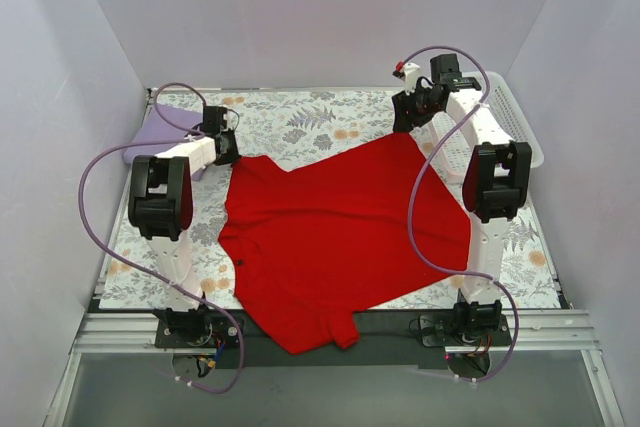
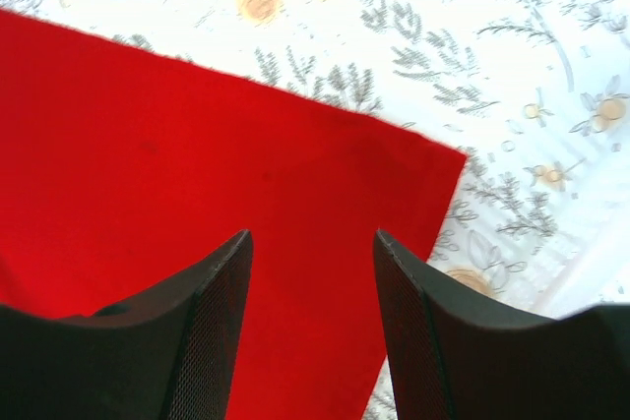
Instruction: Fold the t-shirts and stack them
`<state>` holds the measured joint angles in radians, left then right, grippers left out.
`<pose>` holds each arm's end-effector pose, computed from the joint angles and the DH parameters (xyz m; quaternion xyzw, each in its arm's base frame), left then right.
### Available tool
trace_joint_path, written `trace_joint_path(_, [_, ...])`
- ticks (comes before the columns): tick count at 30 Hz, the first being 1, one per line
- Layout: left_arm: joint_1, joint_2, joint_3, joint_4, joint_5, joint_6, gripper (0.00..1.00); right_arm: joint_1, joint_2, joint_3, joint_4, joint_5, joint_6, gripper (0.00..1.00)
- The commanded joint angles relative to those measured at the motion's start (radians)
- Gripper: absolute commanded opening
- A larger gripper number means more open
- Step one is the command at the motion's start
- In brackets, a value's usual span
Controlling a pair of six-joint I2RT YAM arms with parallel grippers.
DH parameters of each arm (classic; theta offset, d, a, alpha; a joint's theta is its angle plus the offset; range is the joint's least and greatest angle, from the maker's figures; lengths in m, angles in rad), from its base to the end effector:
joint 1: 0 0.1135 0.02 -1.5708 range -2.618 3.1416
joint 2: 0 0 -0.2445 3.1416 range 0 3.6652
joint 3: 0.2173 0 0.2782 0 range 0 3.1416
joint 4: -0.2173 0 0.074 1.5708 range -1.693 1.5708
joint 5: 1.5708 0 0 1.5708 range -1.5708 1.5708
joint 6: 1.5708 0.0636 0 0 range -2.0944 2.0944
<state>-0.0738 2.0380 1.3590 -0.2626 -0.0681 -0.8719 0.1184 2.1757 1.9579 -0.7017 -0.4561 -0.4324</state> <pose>0.4591 -0.0296 0.0967 -0.3790 0.8716 -0.1120 0.2901 0.5098 0.0889 0.2102 -0.3206 0.8685 0.1628 0.3413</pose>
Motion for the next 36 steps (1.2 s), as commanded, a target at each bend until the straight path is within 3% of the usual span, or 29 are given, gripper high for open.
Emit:
trace_joint_path(1, [0.012,-0.099,-0.096,-0.053,-0.077,-0.006,0.0,0.013,0.039,0.061,0.039,0.068,0.026,0.58])
trace_joint_path(7, [0.048,-0.252,-0.227,0.02,-0.114,-0.032,0.0,0.015,0.068,0.067,0.094,0.137,0.043,0.58])
trace_joint_path(15, [0.061,-0.328,-0.244,0.045,-0.124,-0.026,0.0,0.021,0.139,0.098,0.1,0.163,0.038,0.54])
trace_joint_path(36, [0.16,-0.346,-0.238,0.1,-0.03,-0.049,0.0,0.029,0.259,0.226,0.154,0.125,0.078,0.53])
